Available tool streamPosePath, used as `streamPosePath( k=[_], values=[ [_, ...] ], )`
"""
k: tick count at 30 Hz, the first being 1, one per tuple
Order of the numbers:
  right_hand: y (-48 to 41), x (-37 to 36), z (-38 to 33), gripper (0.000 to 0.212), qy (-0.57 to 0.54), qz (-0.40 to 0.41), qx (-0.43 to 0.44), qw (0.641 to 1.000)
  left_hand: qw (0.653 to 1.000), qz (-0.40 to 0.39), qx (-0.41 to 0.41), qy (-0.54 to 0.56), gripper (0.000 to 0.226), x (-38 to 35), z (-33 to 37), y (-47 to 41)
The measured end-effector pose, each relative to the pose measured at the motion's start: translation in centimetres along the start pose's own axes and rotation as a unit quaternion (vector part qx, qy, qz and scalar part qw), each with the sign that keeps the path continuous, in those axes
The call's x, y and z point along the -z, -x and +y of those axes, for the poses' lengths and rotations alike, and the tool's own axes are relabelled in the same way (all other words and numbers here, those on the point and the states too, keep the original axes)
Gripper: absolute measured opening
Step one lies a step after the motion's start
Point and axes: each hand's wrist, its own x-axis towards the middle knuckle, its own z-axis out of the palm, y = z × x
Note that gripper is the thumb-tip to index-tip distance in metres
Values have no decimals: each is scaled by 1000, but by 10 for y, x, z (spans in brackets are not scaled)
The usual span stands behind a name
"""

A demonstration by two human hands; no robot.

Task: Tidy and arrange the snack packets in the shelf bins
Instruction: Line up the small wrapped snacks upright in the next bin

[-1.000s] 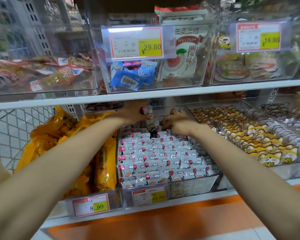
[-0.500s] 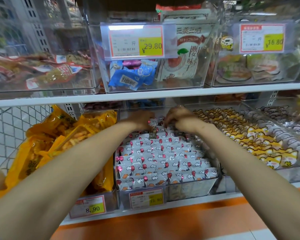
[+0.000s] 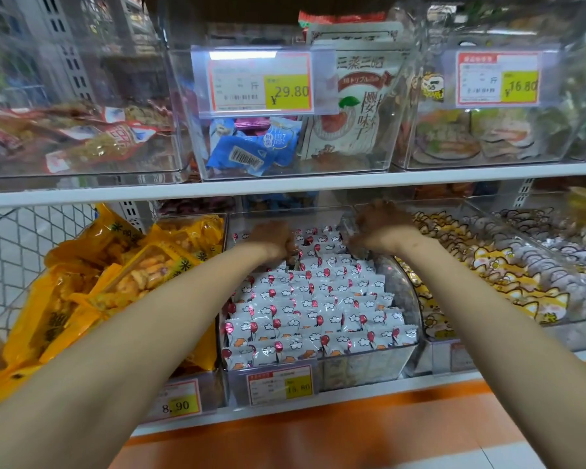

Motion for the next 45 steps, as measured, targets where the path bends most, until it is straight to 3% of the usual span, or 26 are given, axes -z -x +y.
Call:
streamPosePath(
  k=[2,5,10,13,15,17,19,25,27,30,35,36,39,40,42,45],
  values=[
    [-1,-6,-2,58,15,-2,-5,1000,999,-35,-12,5,13,7,-3,2],
    [-2,-10,-2,48,30,1,21,999,997,-80,-24,2,23,16,-13,5],
    [0,-16,-7,39,48,40,59,996,998,30,1,50,20,31,-27,17],
    [0,-11,-13,38,48,87,58,993,999,17,-5,37,19,35,-30,26],
    [3,-1,-13,42,-106,83,47,990,998,26,-9,59,22,36,-29,29],
    [6,6,-12,38,-318,57,53,945,991,41,-9,130,36,37,-24,31],
    [11,13,-11,26,-443,43,73,892,978,32,-4,207,52,38,-18,34],
    [9,13,-16,40,-503,-4,107,858,930,-22,25,367,51,33,0,40],
    [9,11,-20,46,-524,-8,112,844,934,-63,47,349,55,31,0,44],
    [11,12,-27,52,-505,-15,133,853,944,-91,60,312,55,25,-6,45],
    [11,10,-22,71,-470,-120,127,865,974,126,-28,188,40,27,-10,48],
    [11,8,-20,71,-496,-144,120,847,974,140,-38,173,39,28,-11,49],
    [13,6,-18,55,-616,-223,103,748,976,149,-49,149,36,27,-13,49],
    [14,7,-19,50,-628,-240,110,732,977,153,-50,141,35,26,-14,49],
    [13,5,-23,47,-623,-250,116,732,977,166,-59,119,35,23,-14,48],
    [7,3,-31,39,-605,-197,75,768,979,163,-64,103,40,21,-13,45]
  ],
)
